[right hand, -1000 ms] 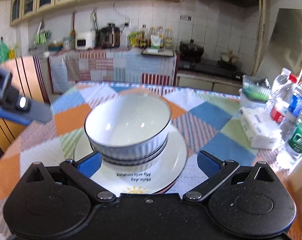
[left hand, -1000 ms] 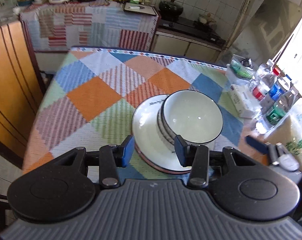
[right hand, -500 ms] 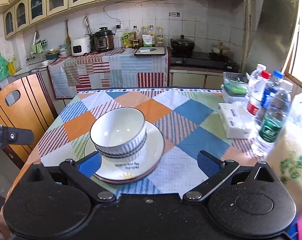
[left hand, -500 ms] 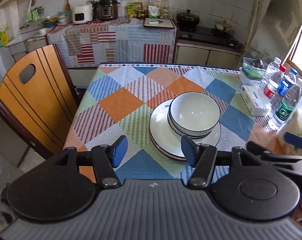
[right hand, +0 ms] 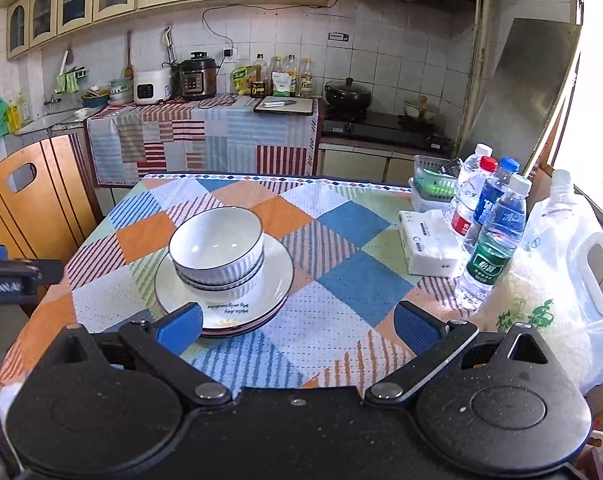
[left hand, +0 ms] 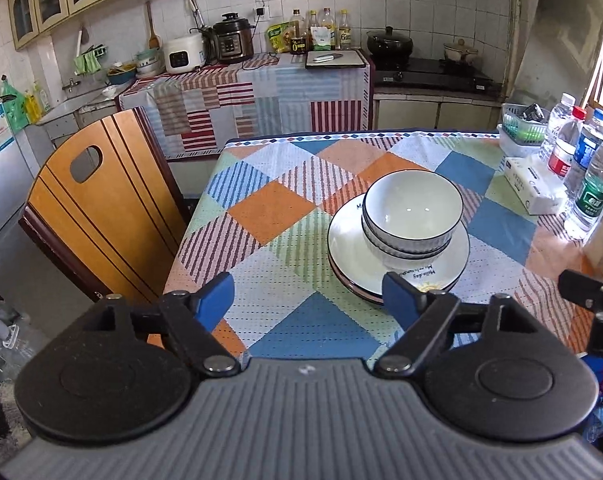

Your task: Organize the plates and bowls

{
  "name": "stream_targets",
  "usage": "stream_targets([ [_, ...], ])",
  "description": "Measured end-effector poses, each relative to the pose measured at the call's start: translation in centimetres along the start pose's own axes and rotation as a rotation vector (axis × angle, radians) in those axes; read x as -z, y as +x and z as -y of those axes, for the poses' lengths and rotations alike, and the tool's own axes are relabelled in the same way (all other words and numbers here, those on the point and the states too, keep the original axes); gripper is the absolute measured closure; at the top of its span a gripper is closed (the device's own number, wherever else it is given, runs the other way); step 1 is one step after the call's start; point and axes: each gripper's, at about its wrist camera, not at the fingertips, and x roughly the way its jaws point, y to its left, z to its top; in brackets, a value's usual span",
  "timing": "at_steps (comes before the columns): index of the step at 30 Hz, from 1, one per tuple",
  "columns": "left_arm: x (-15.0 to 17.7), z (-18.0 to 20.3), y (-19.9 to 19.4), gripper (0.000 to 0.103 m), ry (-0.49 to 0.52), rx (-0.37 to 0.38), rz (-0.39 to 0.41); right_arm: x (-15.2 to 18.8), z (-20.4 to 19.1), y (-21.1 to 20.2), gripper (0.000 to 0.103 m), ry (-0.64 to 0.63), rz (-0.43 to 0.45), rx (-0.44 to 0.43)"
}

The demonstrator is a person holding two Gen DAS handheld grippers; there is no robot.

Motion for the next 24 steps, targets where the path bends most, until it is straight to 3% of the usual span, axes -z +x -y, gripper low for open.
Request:
stream_targets([
  [11, 0.9, -0.5, 0.3, 0.004, -0.034, 0.000, -0.026, 0.7, -1.7, 0.3, 0.000, -0.015, -0.036, -0.001],
  [24, 1.4, -0.3, 0.2, 0.003, -0.037, -0.044, -0.036, 1.0, -2.1, 0.6, 0.000, -0.014, -0.048, 0.007],
])
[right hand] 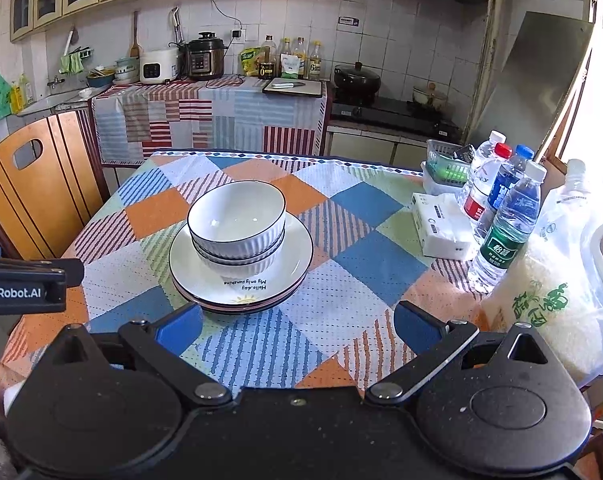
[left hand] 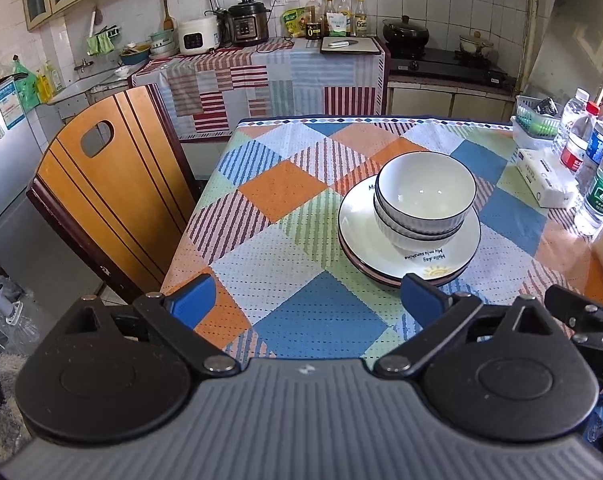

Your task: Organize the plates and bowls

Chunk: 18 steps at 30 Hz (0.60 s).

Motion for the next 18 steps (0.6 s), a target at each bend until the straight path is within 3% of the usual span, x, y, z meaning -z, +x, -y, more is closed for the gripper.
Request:
stream_targets([
  [18, 0.68, -0.02, 0.59, 0.003, -0.006, -0.017, -0.008, 0.14, -0.02, 0.31, 0.000, 0.015, -0.006, 0.001],
])
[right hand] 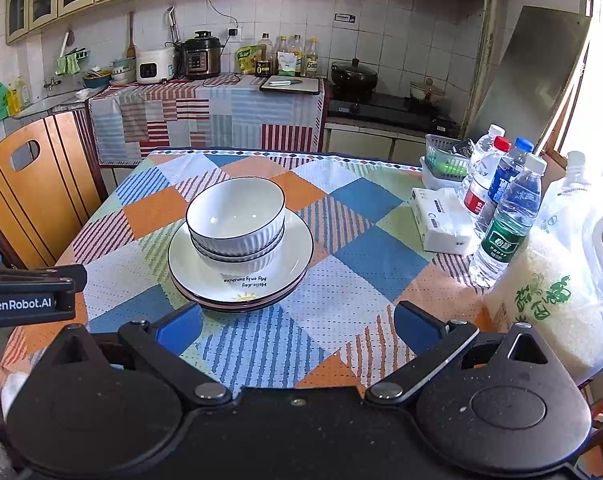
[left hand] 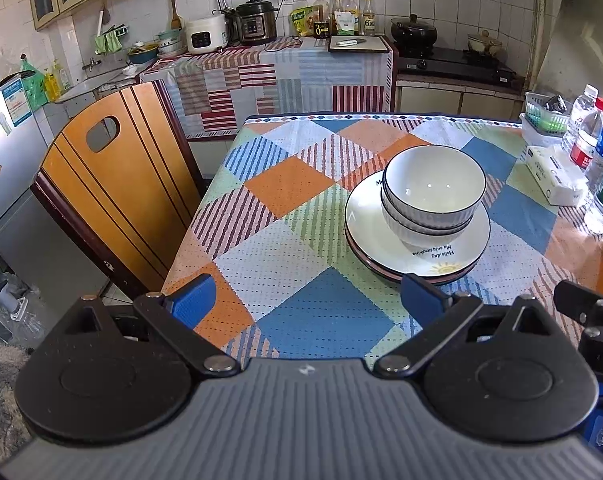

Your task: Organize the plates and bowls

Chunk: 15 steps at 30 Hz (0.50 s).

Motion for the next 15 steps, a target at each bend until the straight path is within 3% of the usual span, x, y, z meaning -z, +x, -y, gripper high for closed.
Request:
stream_targets([
  [15, -0.03, -0.16, 0.19, 0.003, -0.009, 0.005, -0.003, 0.40, -0.26, 0.40, 0.000, -0.003, -0.013, -0.002],
])
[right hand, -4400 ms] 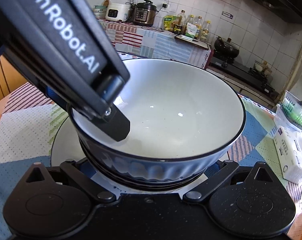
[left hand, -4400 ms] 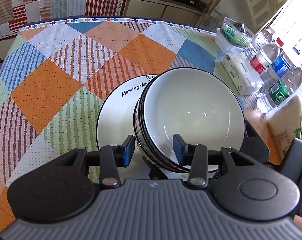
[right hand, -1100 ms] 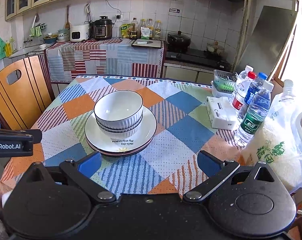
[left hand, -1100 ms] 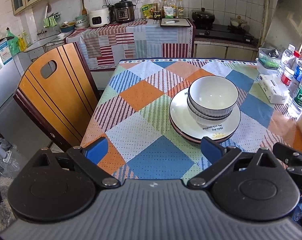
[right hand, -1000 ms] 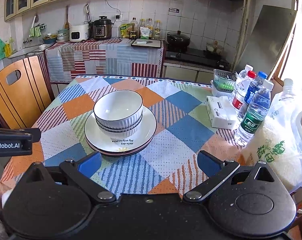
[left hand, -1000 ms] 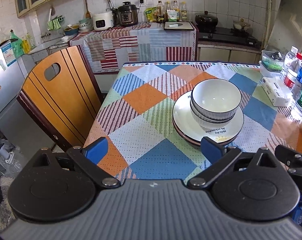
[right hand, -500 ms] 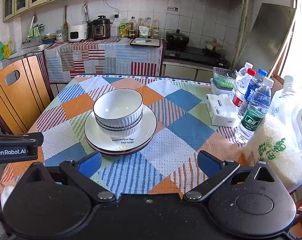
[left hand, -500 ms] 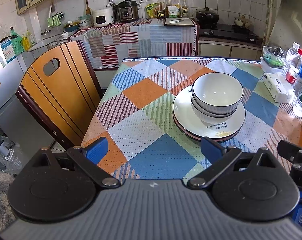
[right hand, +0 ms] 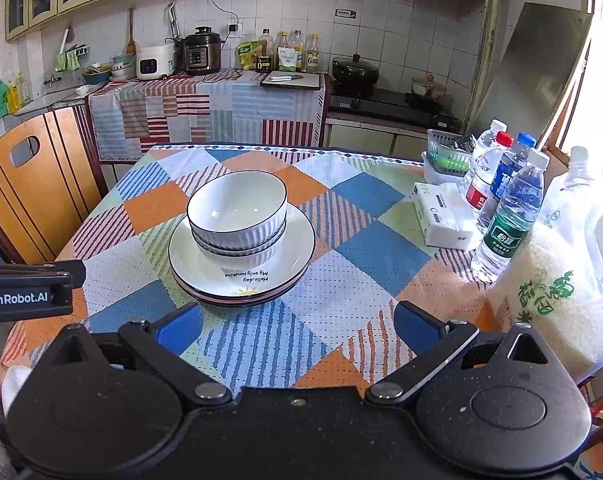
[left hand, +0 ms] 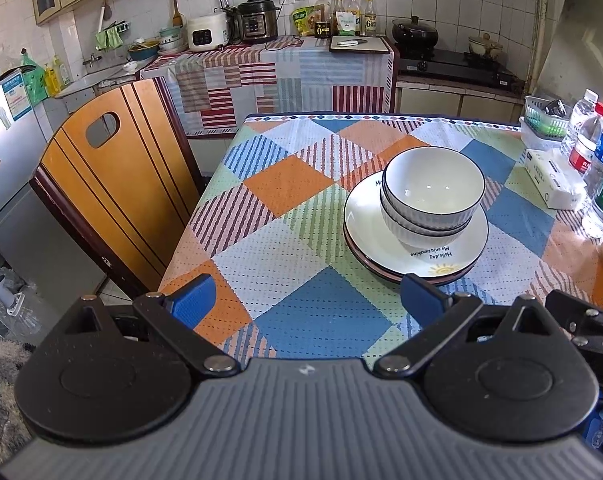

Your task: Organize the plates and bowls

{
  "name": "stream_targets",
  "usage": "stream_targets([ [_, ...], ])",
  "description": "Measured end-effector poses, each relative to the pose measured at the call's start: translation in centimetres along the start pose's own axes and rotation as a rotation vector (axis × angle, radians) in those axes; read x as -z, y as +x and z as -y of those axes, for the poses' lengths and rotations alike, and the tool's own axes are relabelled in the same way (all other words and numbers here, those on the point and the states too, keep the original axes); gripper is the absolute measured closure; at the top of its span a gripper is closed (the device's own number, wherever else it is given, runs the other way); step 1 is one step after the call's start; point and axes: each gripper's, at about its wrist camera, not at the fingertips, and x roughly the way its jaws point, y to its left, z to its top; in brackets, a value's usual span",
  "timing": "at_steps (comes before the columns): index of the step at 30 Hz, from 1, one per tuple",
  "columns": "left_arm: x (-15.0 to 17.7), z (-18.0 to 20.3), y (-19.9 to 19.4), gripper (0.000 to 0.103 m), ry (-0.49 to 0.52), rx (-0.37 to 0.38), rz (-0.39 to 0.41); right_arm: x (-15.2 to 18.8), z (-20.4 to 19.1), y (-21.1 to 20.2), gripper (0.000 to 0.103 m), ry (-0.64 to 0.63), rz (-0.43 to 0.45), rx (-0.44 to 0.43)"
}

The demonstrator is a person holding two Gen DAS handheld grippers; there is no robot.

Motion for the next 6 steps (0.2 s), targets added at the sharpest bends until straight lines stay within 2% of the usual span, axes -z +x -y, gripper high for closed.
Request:
stream_targets([
  [6, -0.01, 0.02, -0.02, 0.003, -0.001, 0.001, -0.001, 0.05, 0.00, -0.02, 0.000, 0.001, 0.000, 0.000],
])
